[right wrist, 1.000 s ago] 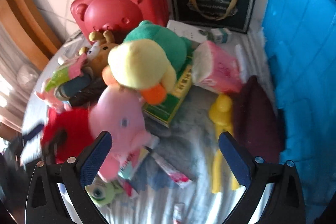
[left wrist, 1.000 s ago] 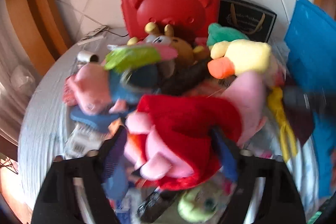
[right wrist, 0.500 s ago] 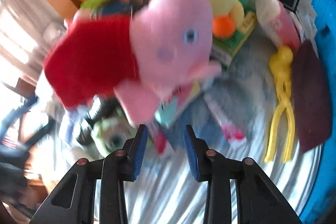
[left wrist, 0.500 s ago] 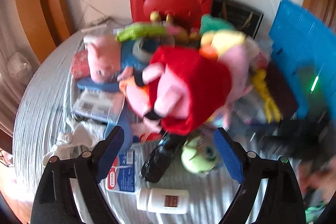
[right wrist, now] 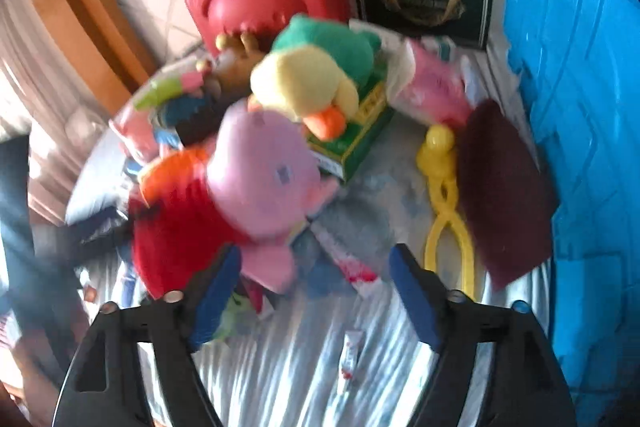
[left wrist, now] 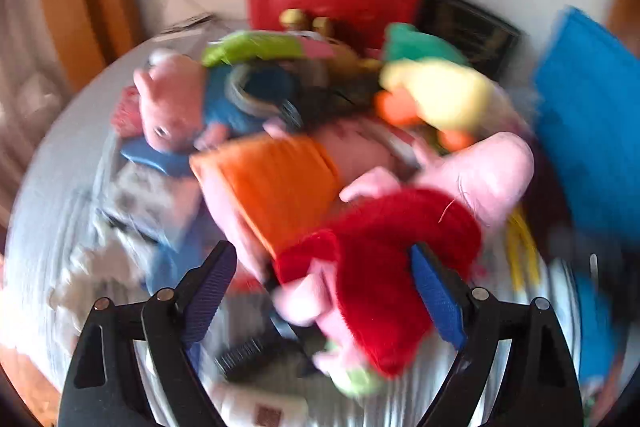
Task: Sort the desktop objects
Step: 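Grasp the pink pig plush in red dress with both tools together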
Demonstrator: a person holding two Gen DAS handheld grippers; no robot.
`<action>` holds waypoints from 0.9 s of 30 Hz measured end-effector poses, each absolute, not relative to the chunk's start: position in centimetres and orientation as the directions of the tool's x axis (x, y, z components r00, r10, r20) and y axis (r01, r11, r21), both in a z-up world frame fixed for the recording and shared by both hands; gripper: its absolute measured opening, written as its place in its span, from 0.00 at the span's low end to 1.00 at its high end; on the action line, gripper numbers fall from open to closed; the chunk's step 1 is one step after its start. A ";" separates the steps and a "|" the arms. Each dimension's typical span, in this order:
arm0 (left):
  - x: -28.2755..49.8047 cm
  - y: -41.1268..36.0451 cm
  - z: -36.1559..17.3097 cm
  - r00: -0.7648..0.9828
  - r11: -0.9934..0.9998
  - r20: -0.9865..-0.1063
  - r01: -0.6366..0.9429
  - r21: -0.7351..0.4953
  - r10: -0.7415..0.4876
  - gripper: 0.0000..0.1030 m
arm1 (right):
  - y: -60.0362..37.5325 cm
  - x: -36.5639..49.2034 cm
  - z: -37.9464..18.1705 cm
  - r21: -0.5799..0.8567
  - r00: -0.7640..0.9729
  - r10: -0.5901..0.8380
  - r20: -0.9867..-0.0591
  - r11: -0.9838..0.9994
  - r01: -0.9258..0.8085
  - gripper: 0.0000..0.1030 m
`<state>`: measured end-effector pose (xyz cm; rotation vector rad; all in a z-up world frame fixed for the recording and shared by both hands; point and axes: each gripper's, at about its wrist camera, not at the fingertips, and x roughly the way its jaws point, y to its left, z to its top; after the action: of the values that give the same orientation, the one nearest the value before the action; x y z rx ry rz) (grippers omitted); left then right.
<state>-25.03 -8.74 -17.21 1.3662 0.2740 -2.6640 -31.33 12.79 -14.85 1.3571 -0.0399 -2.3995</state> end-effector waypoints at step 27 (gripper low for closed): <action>-21.1 -1.7 -20.2 -0.561 -0.968 -0.826 -0.183 0.174 -0.042 0.87 | 17.1 -25.3 -22.5 0.358 -0.311 -0.423 -0.851 -0.901 0.246 0.87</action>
<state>-21.13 -1.71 -20.17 1.5046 -0.3897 -2.8225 -25.25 17.07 -22.53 1.5292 -0.2240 -2.2426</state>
